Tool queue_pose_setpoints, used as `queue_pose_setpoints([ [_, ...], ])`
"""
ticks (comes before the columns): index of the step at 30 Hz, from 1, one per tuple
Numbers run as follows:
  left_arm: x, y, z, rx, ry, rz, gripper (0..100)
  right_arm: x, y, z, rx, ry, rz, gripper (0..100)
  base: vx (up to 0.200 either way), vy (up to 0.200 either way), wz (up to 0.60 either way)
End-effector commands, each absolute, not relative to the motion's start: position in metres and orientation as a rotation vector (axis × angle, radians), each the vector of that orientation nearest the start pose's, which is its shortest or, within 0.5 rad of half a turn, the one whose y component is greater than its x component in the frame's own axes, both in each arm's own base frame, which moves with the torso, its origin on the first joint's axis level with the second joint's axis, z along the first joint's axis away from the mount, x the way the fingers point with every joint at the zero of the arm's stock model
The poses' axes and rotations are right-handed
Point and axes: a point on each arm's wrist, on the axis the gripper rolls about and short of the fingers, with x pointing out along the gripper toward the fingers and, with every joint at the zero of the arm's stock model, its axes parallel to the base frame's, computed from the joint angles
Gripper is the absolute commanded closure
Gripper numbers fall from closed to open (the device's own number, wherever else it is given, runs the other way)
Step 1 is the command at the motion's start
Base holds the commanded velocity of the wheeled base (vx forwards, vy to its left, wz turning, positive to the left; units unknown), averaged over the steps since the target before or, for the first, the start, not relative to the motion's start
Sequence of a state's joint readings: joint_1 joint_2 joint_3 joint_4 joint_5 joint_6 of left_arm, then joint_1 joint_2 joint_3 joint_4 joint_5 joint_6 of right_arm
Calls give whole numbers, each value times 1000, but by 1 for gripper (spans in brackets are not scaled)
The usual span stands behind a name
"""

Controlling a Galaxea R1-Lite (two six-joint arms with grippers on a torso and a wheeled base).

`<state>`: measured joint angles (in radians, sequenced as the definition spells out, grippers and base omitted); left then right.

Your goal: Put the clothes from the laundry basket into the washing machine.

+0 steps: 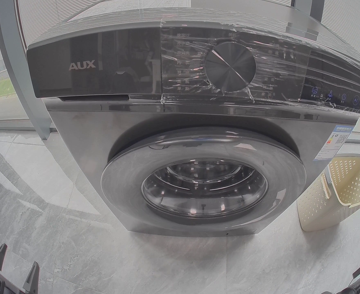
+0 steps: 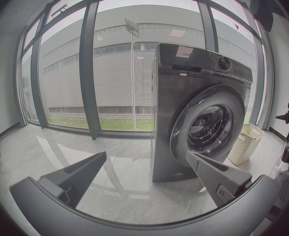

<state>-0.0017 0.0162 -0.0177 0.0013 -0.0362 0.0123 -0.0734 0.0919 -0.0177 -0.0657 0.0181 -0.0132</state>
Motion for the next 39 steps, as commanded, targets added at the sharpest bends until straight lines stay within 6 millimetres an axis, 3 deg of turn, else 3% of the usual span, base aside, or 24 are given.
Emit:
queue_pose_setpoints([
  [1, -23, -1, 75, 11, 1, -37, 0, -16, 3, 84, -49, 16, 31, 100, 0, 0, 0],
  [4, -23, -1, 76, 11, 0, -37, 0, -21, 2, 83, -53, -44, 172, 100, 0, 0, 0],
  [8, -23, -1, 76, 11, 0, -37, 0, -23, 2, 82, -56, -61, 109, 100, 0, 0, 0],
  [11, -23, -1, 75, 11, 1, -37, 0, -23, -1, 82, -37, -48, -50, 100, 0, 0, 0],
  [17, -23, -1, 76, 9, 0, -37, 0, -22, 1, 76, -10, 23, 37, 100, 0, 0, 0],
  [39, -23, -1, 76, 8, 1, -38, 0, -22, 1, 76, -12, 15, 29, 100, 0, 0, 0],
])
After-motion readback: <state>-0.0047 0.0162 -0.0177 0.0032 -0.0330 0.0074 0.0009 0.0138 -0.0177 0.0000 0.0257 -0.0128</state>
